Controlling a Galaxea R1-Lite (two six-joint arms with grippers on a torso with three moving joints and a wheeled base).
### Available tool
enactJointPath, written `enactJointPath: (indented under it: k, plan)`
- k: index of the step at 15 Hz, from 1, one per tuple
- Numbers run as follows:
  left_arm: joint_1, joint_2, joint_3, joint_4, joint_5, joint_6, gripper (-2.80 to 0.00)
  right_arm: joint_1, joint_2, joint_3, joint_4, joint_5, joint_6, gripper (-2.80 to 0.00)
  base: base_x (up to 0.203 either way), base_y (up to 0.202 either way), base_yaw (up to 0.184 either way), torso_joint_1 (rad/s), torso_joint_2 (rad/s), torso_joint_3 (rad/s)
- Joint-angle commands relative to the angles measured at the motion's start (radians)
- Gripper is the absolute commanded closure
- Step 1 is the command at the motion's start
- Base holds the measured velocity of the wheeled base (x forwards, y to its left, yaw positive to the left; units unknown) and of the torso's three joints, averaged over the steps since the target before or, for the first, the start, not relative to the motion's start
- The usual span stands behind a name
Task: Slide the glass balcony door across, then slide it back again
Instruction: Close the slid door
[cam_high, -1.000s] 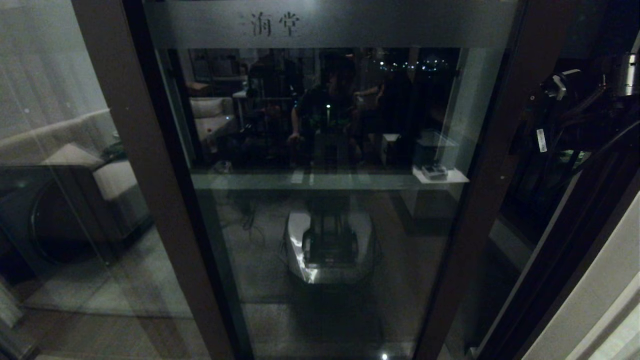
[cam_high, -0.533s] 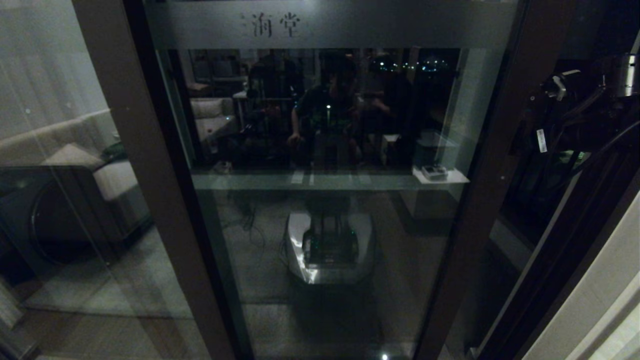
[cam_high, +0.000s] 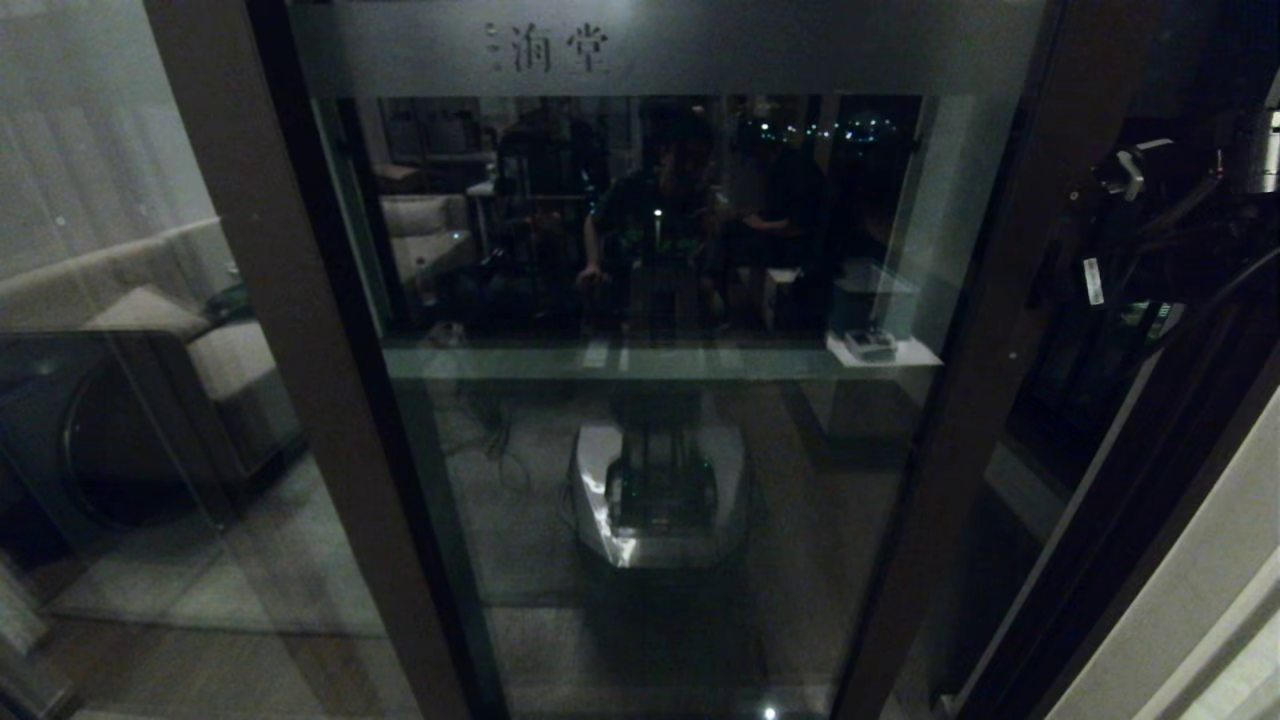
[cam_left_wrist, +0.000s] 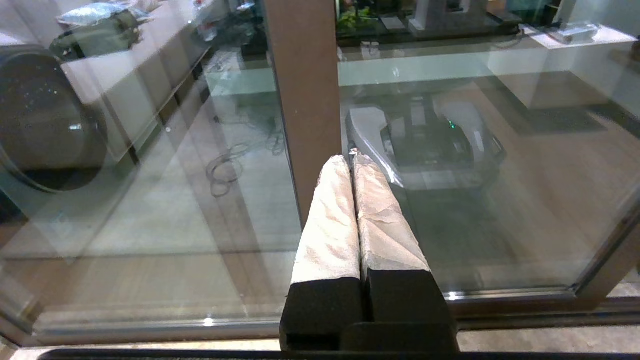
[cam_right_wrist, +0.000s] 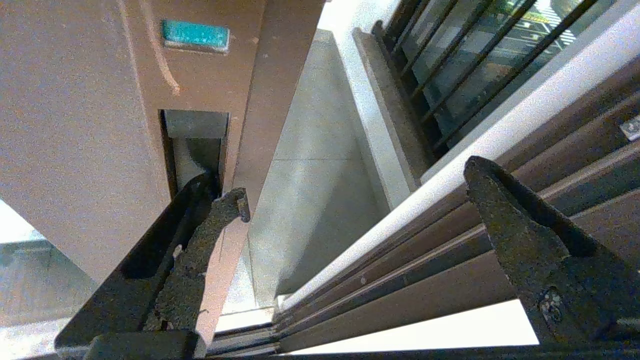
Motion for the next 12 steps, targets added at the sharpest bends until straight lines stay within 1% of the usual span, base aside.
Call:
enactJointPath:
  k: [1,3,10,12]
  plan:
    - [0.0,0.0,0.002,0.001,0.0,0.001,0.0,0.006,-0.057,0.033,0.005,0.039,-0.002,-2.8,0.0,0.0,0.0,0.0,0.0,0.0]
    - [0.0,0.0,0.002,0.0,0.0,0.001,0.0,0.008,-0.075,0.048,0.005,0.063,-0.004,-2.8,0.0,0.0,0.0,0.0,0.0,0.0]
    - [0.0,0.0,0.002,0.0,0.0,0.001,0.0,0.0,-0.055,0.037,0.005,0.056,-0.004,-2.8,0.0,0.0,0.0,0.0,0.0,0.0]
    - [0.0,0.0,0.002,0.0,0.0,0.001,0.0,-0.01,-0.046,0.031,0.005,0.043,-0.005,-2.8,0.0,0.0,0.0,0.0,0.0,0.0]
